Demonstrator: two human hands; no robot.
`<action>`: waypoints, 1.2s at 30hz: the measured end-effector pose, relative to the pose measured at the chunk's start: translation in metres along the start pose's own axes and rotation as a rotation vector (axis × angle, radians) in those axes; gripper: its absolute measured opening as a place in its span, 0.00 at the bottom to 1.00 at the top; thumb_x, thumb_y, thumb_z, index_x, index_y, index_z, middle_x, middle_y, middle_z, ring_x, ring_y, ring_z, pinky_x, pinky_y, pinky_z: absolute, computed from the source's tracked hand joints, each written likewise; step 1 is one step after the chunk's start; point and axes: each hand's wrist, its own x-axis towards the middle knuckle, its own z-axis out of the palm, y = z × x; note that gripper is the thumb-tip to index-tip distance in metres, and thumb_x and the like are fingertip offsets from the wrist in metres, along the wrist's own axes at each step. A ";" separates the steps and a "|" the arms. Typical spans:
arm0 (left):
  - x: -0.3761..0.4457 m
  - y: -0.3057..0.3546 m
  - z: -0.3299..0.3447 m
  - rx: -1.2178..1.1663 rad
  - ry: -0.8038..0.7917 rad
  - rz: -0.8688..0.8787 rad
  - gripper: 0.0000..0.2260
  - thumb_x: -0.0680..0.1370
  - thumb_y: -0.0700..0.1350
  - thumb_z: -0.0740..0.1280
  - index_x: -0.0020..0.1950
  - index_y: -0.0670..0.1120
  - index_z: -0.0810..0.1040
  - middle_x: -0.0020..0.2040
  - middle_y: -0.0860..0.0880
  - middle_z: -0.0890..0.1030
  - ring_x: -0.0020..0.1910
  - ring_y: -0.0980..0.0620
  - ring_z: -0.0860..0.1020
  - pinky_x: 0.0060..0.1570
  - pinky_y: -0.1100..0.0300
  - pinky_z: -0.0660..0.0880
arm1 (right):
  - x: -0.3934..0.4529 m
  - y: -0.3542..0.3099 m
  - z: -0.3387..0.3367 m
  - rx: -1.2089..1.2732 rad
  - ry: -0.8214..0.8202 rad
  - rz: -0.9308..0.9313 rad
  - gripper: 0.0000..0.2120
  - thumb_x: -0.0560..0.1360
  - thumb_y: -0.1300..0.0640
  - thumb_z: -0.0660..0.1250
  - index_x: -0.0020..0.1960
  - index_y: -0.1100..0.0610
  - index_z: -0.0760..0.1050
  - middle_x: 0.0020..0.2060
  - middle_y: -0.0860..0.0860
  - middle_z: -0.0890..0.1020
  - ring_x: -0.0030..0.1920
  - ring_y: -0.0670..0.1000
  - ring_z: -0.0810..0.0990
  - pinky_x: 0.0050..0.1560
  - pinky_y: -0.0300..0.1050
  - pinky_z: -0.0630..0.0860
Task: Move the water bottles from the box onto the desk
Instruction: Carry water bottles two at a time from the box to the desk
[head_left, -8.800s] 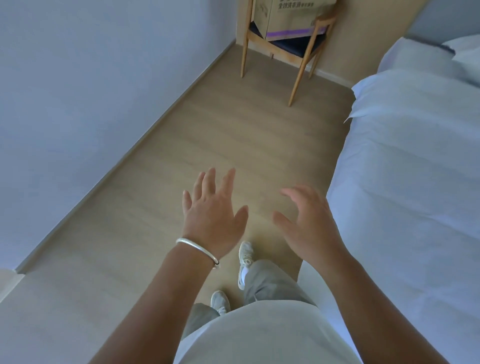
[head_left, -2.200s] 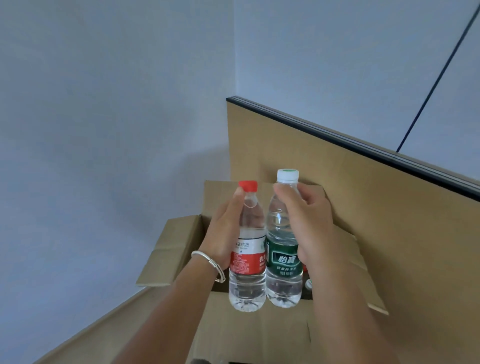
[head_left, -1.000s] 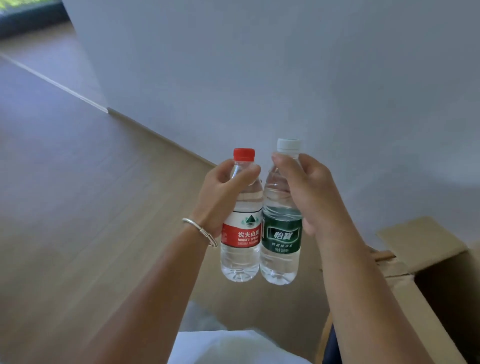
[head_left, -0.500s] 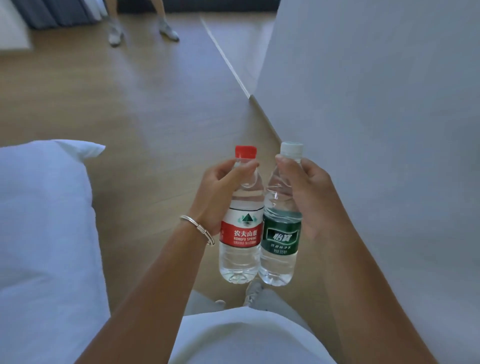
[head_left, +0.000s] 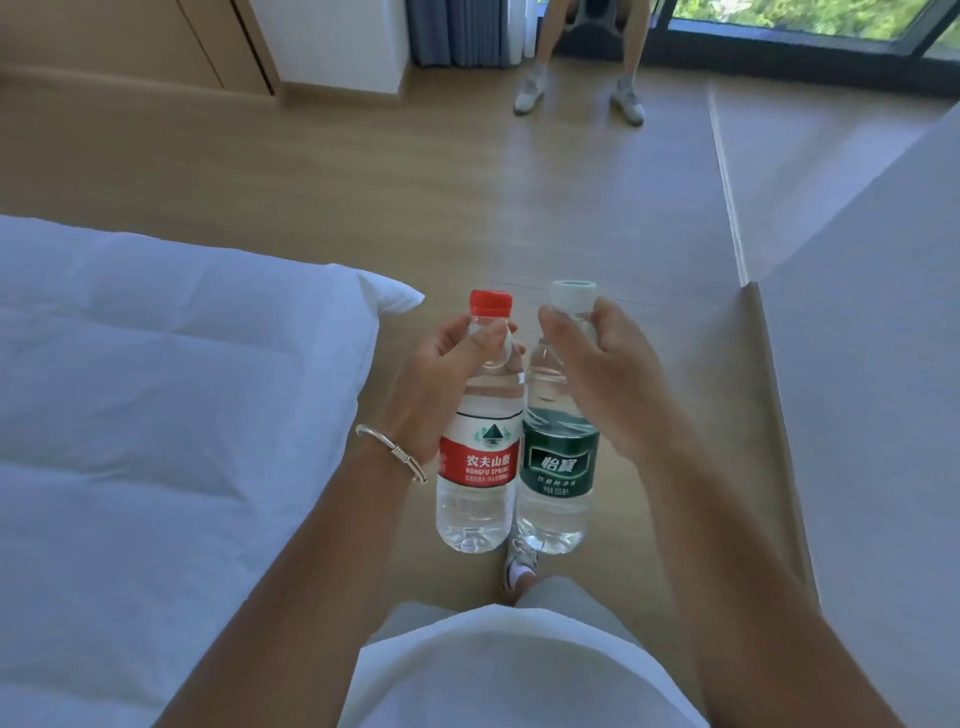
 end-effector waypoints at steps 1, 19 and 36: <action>0.015 0.010 0.003 0.023 0.033 0.014 0.11 0.77 0.50 0.69 0.51 0.42 0.82 0.46 0.39 0.83 0.45 0.40 0.82 0.52 0.43 0.78 | 0.020 -0.007 -0.003 -0.013 -0.015 -0.023 0.09 0.79 0.45 0.63 0.50 0.49 0.75 0.41 0.47 0.83 0.43 0.48 0.82 0.49 0.52 0.79; 0.234 0.092 -0.002 -0.054 0.269 0.037 0.10 0.72 0.48 0.66 0.47 0.42 0.79 0.42 0.44 0.82 0.47 0.47 0.83 0.50 0.46 0.79 | 0.270 -0.086 0.005 -0.125 -0.157 -0.174 0.10 0.77 0.45 0.62 0.48 0.51 0.75 0.38 0.47 0.82 0.42 0.48 0.81 0.46 0.51 0.78; 0.475 0.187 -0.151 -0.113 0.470 0.162 0.08 0.75 0.47 0.66 0.43 0.44 0.80 0.40 0.44 0.82 0.42 0.45 0.80 0.48 0.48 0.77 | 0.538 -0.218 0.140 -0.281 -0.358 -0.321 0.11 0.77 0.46 0.61 0.45 0.53 0.75 0.36 0.47 0.83 0.40 0.49 0.82 0.46 0.56 0.80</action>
